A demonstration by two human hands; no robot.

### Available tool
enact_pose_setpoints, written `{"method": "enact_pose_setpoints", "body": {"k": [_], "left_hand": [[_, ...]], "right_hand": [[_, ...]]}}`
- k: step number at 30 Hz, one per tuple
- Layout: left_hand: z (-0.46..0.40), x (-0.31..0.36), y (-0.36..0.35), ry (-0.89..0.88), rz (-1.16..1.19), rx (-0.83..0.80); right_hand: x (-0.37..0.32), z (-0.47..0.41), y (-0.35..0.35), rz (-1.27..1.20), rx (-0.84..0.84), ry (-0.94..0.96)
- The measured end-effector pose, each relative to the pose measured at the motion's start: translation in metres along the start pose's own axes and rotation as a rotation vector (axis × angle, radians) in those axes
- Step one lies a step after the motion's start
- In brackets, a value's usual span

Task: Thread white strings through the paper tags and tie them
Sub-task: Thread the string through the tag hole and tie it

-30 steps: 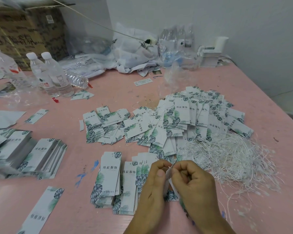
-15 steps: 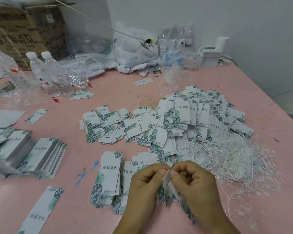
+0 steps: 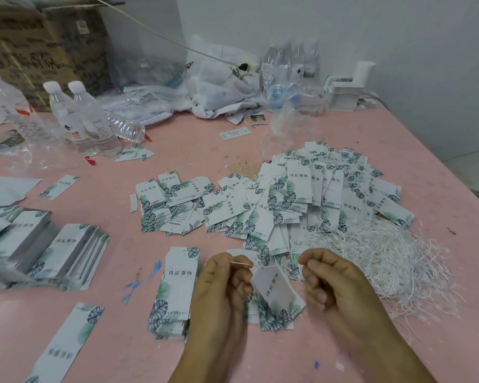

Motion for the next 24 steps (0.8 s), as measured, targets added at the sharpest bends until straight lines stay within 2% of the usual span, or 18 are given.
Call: {"method": "enact_pose_setpoints", "body": {"k": [7,13,18,22,24], "left_hand": [[-0.004,0.004,-0.002,0.133,0.232,0.038],[0.002,0.010,-0.014,0.199,0.372,-0.117],[0.004,0.008,-0.020,0.103,0.117,-0.213],[0.013,-0.001,-0.025,0.008,-0.203,-0.335],[0.017,-0.004,-0.026,-0.007,-0.277,-0.364]], "right_hand": [[-0.004,-0.002,0.003,-0.128,0.003,0.005],[-0.006,0.005,-0.007,-0.161,-0.097,0.005],[-0.009,0.009,-0.013,0.099,-0.050,0.100],[-0.010,0.009,-0.009,0.087,-0.029,0.136],[-0.009,0.008,-0.010,0.066,-0.058,0.135]]}}
Point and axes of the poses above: each hand's wrist, its own z-axis away from the middle knuckle, its own y-axis out of the back of the hand, x = y × z, the point moved 6 cm from there along -z, towards the middle knuckle, and after that the axes turned 12 degrees about -y, right-handed, at the moved point
